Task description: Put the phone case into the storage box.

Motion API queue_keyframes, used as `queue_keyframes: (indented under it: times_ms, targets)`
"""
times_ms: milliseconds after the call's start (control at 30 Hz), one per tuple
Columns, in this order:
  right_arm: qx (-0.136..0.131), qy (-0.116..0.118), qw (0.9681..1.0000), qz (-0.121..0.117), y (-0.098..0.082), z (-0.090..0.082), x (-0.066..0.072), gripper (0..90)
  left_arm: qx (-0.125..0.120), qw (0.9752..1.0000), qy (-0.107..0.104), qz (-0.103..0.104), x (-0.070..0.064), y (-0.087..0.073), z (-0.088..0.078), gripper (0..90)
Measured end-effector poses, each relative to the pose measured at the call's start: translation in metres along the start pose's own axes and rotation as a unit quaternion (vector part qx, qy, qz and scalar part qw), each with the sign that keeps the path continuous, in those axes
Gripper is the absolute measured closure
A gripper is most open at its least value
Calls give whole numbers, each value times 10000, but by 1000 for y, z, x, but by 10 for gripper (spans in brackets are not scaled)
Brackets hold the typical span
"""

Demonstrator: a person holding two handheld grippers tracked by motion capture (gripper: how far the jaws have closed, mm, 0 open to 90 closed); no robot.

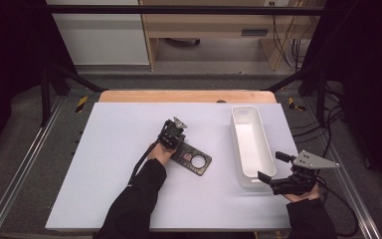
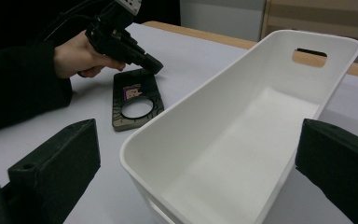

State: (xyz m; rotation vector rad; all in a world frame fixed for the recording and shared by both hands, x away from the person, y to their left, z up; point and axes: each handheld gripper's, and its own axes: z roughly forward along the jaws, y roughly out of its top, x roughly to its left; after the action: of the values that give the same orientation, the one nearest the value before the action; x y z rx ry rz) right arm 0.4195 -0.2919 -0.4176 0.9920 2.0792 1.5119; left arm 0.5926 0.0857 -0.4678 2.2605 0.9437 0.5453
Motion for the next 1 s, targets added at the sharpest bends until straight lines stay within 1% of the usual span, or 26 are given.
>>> queue_keyframes:
  times_ms: [267,400,600,700,1000]
  targets:
    - [5,25,10000,-19,0,0,0,3,-23,10000,32,-43,-2,-8,-7,891]
    - [0,36,10000,-34,1,0,0,3,-31,10000,50,-67,-4,-16,-14,891]
    - [-2,43,10000,-31,1,0,1,3,-5,10000,76,-52,-7,-22,-21,891]
    - [-8,47,10000,-27,1,0,1,4,-13,9999,121,-76,-10,-27,-26,891]
    - [6,62,10000,-25,2,0,1,3,-26,9998,170,-103,-16,-38,-37,891]
